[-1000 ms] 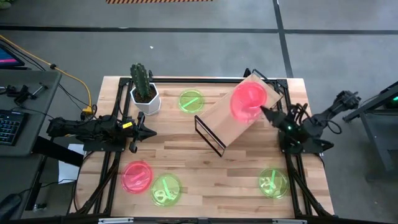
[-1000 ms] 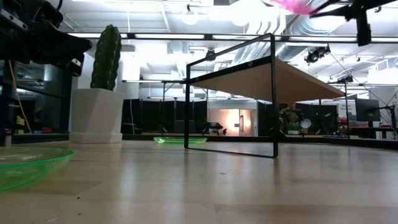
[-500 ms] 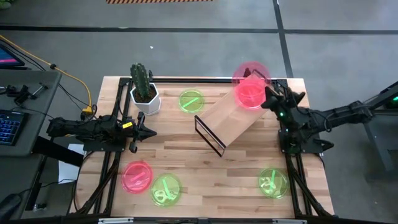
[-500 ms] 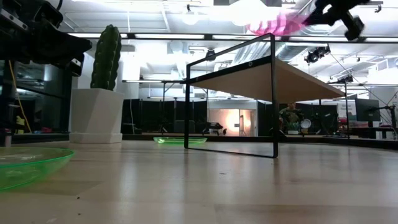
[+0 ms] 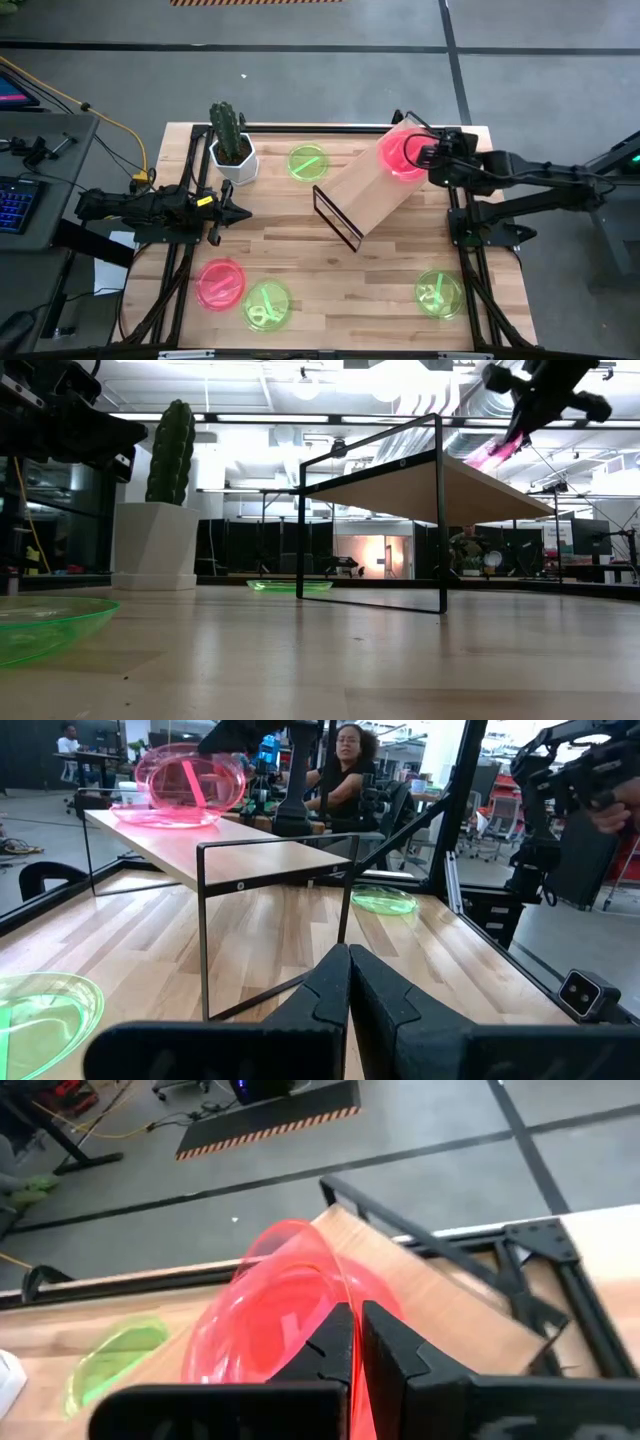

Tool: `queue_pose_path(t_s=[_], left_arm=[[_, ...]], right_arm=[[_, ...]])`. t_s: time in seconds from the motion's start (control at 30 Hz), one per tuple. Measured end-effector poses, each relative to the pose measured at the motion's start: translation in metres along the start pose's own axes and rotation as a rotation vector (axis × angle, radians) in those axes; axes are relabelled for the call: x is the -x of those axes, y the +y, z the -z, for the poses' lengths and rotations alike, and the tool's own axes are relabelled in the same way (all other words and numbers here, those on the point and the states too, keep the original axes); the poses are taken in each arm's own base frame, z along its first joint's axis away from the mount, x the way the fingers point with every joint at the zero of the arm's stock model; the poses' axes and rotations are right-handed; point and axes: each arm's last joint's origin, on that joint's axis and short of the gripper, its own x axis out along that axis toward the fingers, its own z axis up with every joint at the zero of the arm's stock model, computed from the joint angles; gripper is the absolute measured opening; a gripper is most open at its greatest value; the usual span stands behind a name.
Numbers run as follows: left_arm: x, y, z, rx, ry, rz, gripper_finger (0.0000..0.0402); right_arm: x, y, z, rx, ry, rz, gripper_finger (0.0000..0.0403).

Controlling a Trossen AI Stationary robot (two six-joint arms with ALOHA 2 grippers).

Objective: Place and stack plates onto a shelf
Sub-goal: Stack the top pink plate on the top of the pink plate

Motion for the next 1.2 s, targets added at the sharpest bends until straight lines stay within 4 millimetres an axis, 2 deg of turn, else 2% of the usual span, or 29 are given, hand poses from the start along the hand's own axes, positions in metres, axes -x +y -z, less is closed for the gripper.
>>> queue_pose_path(t_s=[0.13, 0.4, 0.9, 1.03, 1.2], left_arm=[[0.0, 0.0, 0.0, 0.0, 0.0, 0.0, 0.0001], [0.0, 0.0, 0.0, 0.0, 0.0, 0.0, 0.0001], [0.0, 0.0, 0.0, 0.0, 0.0, 0.0, 0.0001], [0.0, 0.0, 0.0, 0.0, 0.0, 0.0, 0.0001], [0.0, 0.0, 0.0, 0.0, 0.0, 0.0, 0.0001]], right_arm=[[-0.009, 0.003, 0.008, -0.032, -0.006, -0.004, 0.0], [-0.027, -0.007, 0.023, -0.112, -0.028, 0.077, 0.0], [-0.056, -0.008, 0.049, -0.236, -0.001, 0.049, 0.0002], [-0.057, -0.01, 0.049, -0.211, 0.014, 0.061, 0.0021], [-0.054, -0.013, 0.045, -0.182, 0.012, 0.047, 0.0082]])
